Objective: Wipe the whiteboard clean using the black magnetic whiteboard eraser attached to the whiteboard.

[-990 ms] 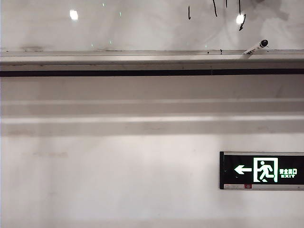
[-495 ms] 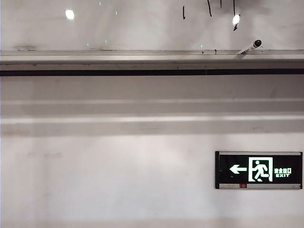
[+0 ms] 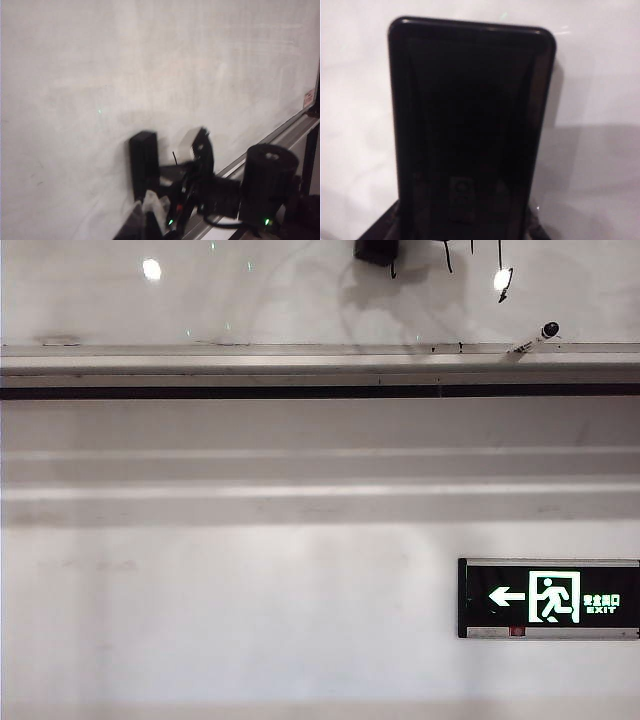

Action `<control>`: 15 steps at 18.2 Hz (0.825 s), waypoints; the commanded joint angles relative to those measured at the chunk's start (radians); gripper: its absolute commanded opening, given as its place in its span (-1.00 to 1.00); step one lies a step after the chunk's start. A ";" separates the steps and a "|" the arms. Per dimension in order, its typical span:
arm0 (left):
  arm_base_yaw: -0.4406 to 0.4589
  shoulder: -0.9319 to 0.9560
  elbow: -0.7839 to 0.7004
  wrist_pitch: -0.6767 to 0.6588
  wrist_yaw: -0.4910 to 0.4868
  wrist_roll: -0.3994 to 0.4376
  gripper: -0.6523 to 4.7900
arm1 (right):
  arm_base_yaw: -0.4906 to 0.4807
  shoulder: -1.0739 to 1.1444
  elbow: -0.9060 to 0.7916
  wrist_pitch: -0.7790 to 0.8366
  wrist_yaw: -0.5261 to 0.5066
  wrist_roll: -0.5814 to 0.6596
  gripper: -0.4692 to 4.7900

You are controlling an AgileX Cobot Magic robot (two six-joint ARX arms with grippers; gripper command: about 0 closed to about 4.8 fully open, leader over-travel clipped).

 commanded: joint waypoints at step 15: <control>-0.002 -0.008 0.002 -0.019 0.032 -0.003 -0.78 | 0.055 -0.007 0.007 0.114 0.245 -0.108 0.46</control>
